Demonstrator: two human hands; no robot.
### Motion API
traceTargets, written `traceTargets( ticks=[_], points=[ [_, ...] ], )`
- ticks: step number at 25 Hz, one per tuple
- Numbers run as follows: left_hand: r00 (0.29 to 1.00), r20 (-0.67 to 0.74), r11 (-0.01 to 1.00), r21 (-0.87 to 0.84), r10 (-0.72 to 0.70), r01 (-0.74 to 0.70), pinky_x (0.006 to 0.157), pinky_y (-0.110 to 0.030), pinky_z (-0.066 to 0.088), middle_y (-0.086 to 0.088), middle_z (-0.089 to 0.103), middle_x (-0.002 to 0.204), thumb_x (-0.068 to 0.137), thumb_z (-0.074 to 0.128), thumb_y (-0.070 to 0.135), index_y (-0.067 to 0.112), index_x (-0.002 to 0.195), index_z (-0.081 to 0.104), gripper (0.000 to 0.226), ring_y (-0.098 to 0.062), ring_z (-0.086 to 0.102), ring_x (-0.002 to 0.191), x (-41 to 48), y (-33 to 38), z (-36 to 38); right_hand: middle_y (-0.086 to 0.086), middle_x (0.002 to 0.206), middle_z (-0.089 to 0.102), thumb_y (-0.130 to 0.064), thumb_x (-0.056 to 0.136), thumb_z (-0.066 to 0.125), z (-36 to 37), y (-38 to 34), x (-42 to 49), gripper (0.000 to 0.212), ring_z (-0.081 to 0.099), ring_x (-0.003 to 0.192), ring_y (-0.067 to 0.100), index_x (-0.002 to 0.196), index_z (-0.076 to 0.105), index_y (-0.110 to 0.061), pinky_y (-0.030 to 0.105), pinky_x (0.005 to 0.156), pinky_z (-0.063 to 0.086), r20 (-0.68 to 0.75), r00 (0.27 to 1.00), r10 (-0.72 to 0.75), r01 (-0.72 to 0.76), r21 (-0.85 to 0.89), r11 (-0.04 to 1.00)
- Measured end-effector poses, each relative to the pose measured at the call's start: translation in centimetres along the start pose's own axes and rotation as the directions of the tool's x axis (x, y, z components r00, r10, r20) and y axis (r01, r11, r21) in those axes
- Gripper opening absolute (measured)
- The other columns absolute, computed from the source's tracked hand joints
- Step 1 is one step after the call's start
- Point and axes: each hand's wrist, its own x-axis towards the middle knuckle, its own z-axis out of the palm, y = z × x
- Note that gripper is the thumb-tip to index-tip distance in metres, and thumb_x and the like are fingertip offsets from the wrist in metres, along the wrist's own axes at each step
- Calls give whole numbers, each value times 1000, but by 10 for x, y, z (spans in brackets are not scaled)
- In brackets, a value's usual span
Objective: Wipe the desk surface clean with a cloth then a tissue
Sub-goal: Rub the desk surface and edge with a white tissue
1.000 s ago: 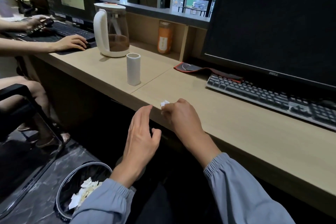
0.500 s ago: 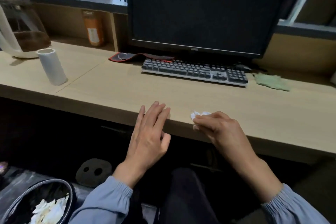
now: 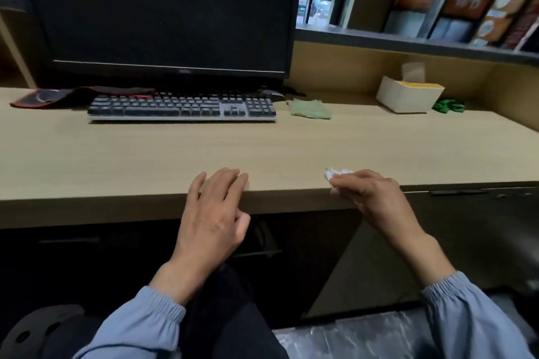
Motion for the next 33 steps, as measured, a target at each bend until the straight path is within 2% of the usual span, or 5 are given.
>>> traceTargets(
  ticks=[3, 14, 19, 26, 33],
  points=[
    [1000, 10, 1000, 27, 0, 0, 122, -55, 28, -11, 58, 141, 77, 66, 7, 6, 137, 60, 60, -30, 54, 137, -2, -1, 2, -1, 108, 75, -9, 81, 83, -22, 33, -10, 39, 69, 109, 12, 115, 78, -28, 16, 96, 49, -3, 1000, 0, 0, -31, 1000],
    [996, -34, 996, 19, -87, 88, 122, -61, 20, -9, 62, 141, 89, 52, 39, 10, 134, 65, 56, -30, 56, 136, -14, -54, -18, -3, 118, 73, -21, 80, 80, -20, 31, 13, 35, 67, 114, 10, 114, 77, -30, 20, 101, 50, 154, 986, -68, 56, 81, 995],
    [975, -93, 978, 16, -204, 206, 121, -62, 20, -9, 63, 139, 95, 46, 35, 11, 133, 66, 50, -30, 55, 136, -25, -81, -29, -5, 124, 69, -22, 85, 75, 8, -38, 42, 36, 60, 116, 4, 120, 74, -31, 2, 101, 36, 274, 941, -201, 176, 114, 978],
    [922, -208, 939, 42, -326, 341, 124, -65, 17, -8, 60, 142, 93, 50, 28, 9, 134, 65, 48, -28, 50, 142, -74, -146, -69, -11, 116, 74, -19, 83, 83, 109, -176, 83, 35, 66, 113, 8, 116, 77, -30, 21, 97, 50, 149, 870, -470, 416, 290, 862],
    [816, -361, 859, 73, -451, 507, 123, -65, 24, -11, 60, 143, 93, 52, 17, 4, 137, 62, 47, -30, 51, 141, -122, -213, -105, -10, 110, 76, -21, 81, 83, 195, -319, 124, 16, 70, 102, 14, 97, 80, -25, 17, 91, 50, 112, 794, -597, 533, 343, 773]
  ],
)
